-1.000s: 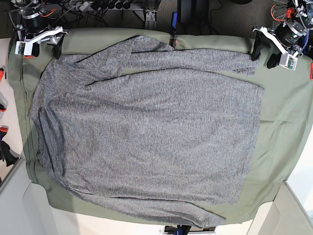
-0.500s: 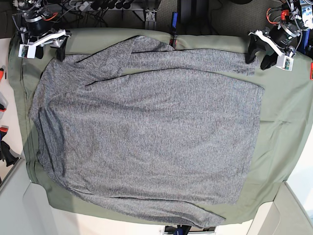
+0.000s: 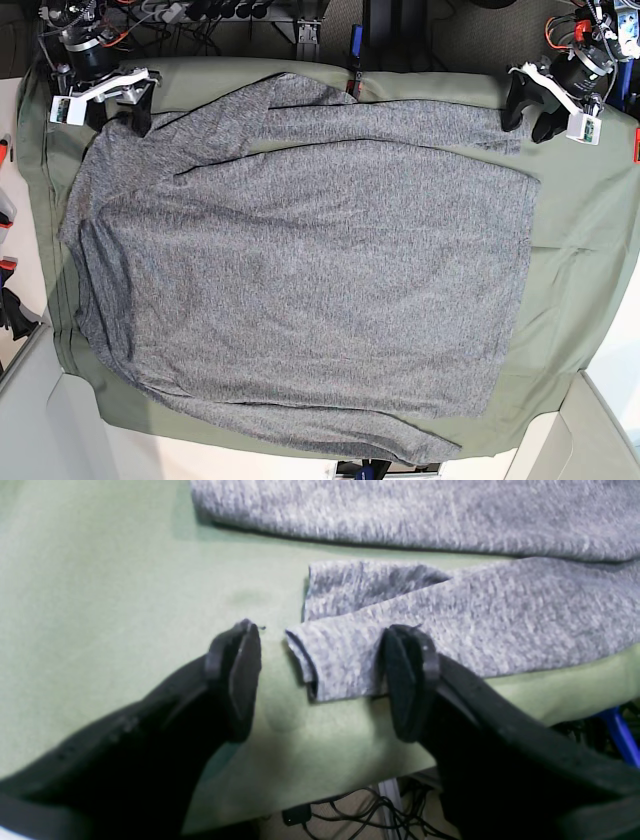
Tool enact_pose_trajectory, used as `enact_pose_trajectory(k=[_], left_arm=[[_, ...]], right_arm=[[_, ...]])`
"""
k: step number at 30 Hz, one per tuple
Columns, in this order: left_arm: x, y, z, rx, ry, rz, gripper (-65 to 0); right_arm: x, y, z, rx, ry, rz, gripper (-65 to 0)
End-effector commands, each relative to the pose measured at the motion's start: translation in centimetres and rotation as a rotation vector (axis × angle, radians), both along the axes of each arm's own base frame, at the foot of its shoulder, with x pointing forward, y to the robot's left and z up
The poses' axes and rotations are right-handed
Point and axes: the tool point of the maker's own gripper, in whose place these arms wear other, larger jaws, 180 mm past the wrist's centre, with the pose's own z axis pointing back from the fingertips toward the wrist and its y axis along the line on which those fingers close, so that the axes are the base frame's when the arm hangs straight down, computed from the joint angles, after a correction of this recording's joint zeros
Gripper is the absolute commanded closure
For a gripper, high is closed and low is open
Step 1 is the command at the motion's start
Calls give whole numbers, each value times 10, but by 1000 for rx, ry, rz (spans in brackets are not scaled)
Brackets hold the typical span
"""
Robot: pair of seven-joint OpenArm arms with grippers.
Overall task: Fold the T-shirt properly
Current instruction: 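Lift the grasped edge with both grippers and pull it toward the hem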
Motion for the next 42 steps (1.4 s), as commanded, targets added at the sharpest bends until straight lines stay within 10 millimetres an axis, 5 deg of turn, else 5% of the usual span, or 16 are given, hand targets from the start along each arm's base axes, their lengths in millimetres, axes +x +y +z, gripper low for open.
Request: enact_pose_trajectory(k=[1, 6, 11, 21, 29, 35, 42], left_arm=[[-1, 1, 2, 4, 5, -13, -412], [-2, 1, 1, 7, 7, -15, -329], [-1, 1, 2, 6, 2, -14, 0], [16, 28, 47, -12, -149, 78, 0], [41, 38, 79, -20, -246, 79, 0], [74, 27, 77, 75, -264, -7, 0], [106, 15, 40, 67, -197, -41, 0]], right_arm=[[-2, 4, 0, 11, 11, 17, -436], [6, 1, 4, 6, -12, -8, -387], [6, -1, 3, -11, -7, -9, 0], [21, 6, 35, -44, -102, 68, 0], [63, -1, 57, -68, -197, 56, 0], [102, -12, 51, -78, -217, 29, 0], [130, -21, 35, -40, -197, -12, 0]])
